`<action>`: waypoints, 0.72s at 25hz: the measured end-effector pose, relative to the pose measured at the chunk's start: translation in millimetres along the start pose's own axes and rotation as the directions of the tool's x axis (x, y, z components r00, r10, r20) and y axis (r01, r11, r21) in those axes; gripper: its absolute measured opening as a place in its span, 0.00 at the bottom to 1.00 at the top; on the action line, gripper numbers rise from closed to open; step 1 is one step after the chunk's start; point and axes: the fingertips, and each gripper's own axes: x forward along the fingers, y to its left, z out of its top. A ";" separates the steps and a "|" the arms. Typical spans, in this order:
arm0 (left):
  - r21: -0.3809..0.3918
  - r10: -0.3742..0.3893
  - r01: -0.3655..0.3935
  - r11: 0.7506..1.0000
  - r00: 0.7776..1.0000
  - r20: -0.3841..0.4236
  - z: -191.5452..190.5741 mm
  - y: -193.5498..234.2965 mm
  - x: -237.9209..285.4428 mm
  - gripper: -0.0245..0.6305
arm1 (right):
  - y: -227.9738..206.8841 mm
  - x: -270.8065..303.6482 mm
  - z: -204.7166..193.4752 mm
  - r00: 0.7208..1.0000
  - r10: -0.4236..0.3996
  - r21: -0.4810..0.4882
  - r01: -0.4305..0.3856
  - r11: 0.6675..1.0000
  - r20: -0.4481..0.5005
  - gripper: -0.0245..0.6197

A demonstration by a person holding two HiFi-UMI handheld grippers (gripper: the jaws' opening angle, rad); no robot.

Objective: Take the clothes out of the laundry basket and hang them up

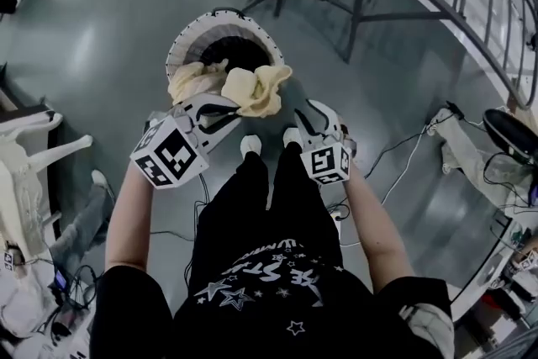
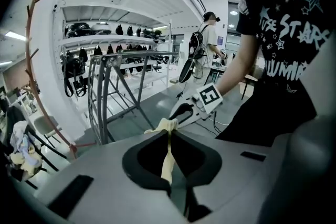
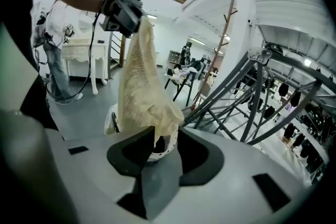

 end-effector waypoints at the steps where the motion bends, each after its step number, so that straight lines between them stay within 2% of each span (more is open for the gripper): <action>1: 0.013 -0.004 0.004 1.000 1.000 0.000 3.3 -5.3 -6.2 0.09 | -6.9 0.6 6.6 1.000 0.016 0.006 -0.016 1.000 0.006 0.27; 4: 0.033 -0.009 0.009 0.999 1.000 0.002 7.3 -19.3 -24.4 0.09 | -10.9 10.0 25.4 0.989 0.147 -0.028 -0.147 0.989 -0.003 0.33; 6: 0.031 -0.008 0.008 1.000 1.000 0.003 7.5 -25.5 -36.2 0.09 | 1.6 18.5 34.9 0.962 0.273 -0.087 -0.275 0.958 -0.033 0.40; 8: 0.023 0.001 -0.001 1.000 1.000 0.005 7.5 -29.2 -47.2 0.09 | 22.8 21.3 37.4 0.912 0.398 -0.151 -0.410 0.900 -0.102 0.43; 10: 0.012 0.015 -0.015 1.000 1.000 0.014 7.3 -29.2 -57.0 0.09 | 46.1 18.9 35.5 0.848 0.499 -0.195 -0.527 0.827 -0.177 0.46; 12: 0.003 0.027 -0.027 1.000 0.999 0.027 7.8 -27.8 -67.6 0.09 | 66.1 13.1 34.4 0.798 0.555 -0.221 -0.599 0.769 -0.234 0.48; 13: -0.001 0.031 -0.031 1.000 0.999 0.033 8.2 -27.4 -73.4 0.09 | 74.6 10.5 34.0 0.784 0.567 -0.227 -0.618 0.753 -0.253 0.48; 15: -0.009 0.038 -0.038 0.999 0.998 0.045 8.2 -27.1 -83.7 0.09 | 87.9 10.3 34.6 0.781 0.567 -0.229 -0.621 0.749 -0.264 0.49; 17: -0.010 0.045 -0.045 0.999 0.998 0.047 7.3 -27.0 -89.1 0.09 | 92.0 18.8 39.2 0.814 0.531 -0.233 -0.578 0.782 -0.238 0.48; 18: -0.007 0.049 -0.048 0.999 0.998 0.044 6.8 -26.3 -89.8 0.09 | 89.2 25.0 42.8 0.838 0.501 -0.234 -0.543 0.806 -0.219 0.43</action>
